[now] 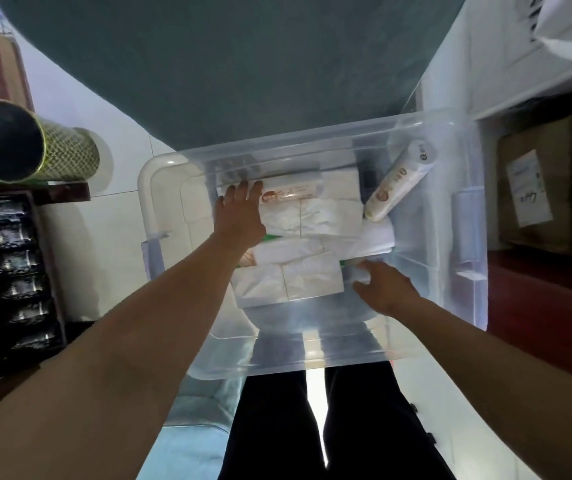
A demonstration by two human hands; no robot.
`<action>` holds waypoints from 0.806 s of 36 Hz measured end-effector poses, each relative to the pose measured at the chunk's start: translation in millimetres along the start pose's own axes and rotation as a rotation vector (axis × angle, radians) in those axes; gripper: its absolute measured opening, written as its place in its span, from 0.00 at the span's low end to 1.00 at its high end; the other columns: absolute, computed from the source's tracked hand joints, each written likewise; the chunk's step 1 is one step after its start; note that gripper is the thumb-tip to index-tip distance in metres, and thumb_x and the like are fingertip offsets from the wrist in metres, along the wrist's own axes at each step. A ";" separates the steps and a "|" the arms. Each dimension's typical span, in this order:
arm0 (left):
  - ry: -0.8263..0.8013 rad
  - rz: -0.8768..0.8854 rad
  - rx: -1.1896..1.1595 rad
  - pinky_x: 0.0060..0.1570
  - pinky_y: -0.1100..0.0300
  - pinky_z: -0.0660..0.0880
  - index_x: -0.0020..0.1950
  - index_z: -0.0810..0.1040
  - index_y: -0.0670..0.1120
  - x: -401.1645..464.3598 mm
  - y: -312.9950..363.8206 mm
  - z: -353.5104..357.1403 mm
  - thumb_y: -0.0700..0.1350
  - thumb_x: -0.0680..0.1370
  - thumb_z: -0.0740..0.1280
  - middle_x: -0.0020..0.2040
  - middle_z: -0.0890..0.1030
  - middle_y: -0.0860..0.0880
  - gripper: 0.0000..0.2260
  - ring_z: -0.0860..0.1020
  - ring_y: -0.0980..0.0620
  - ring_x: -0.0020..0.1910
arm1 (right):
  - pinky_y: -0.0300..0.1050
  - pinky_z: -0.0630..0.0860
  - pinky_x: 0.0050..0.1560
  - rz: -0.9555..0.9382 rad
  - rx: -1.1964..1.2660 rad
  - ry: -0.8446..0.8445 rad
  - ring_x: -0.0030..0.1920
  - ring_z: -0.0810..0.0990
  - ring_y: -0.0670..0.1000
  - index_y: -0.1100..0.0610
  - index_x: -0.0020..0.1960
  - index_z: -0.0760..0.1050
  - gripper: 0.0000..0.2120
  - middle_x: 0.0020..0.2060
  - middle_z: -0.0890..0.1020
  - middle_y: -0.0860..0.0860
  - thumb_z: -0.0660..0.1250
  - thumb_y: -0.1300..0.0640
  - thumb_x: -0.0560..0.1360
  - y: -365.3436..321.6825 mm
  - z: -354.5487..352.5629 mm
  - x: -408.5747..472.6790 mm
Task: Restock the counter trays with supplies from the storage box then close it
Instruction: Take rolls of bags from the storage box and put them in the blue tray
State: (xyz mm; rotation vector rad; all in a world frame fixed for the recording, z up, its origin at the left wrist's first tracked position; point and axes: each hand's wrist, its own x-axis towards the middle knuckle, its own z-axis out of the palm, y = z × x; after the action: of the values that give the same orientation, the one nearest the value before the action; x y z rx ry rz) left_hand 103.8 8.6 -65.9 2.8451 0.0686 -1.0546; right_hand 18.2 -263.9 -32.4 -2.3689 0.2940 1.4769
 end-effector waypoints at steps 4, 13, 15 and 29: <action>0.087 0.015 0.069 0.70 0.45 0.67 0.76 0.62 0.52 11.7 5.0 4.0 0.41 0.73 0.70 0.74 0.65 0.40 0.33 0.67 0.37 0.69 | 0.53 0.70 0.64 -0.022 0.008 0.043 0.67 0.73 0.58 0.50 0.70 0.69 0.23 0.68 0.75 0.53 0.63 0.45 0.76 2.9 8.5 4.9; 0.090 -0.014 -0.137 0.43 0.50 0.73 0.66 0.65 0.44 0.6 18.7 11.5 0.33 0.75 0.65 0.56 0.78 0.40 0.21 0.79 0.40 0.51 | 0.54 0.70 0.60 -0.086 -0.104 0.081 0.63 0.75 0.59 0.52 0.68 0.70 0.20 0.63 0.77 0.54 0.62 0.48 0.77 -8.5 4.8 10.4; 0.064 -0.036 -0.117 0.46 0.49 0.75 0.66 0.66 0.44 -3.7 20.1 12.1 0.35 0.76 0.66 0.57 0.76 0.40 0.21 0.77 0.41 0.53 | 0.54 0.69 0.61 -0.095 -0.139 0.083 0.64 0.74 0.59 0.52 0.68 0.70 0.21 0.64 0.77 0.54 0.62 0.49 0.77 -10.9 1.3 10.9; -0.021 -0.144 -0.538 0.48 0.47 0.79 0.68 0.66 0.45 -55.6 6.4 -1.9 0.43 0.76 0.71 0.60 0.77 0.44 0.23 0.79 0.42 0.53 | 0.68 0.53 0.73 -0.411 -0.945 0.313 0.74 0.61 0.63 0.55 0.73 0.64 0.30 0.71 0.68 0.59 0.68 0.52 0.74 -43.4 -51.2 6.9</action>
State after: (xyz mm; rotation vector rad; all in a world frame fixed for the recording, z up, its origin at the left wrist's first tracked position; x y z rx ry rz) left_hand 63.4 2.2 -27.7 2.3668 0.4833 -0.9167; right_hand 78.6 -243.5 -10.5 -3.0772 -0.9816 1.1635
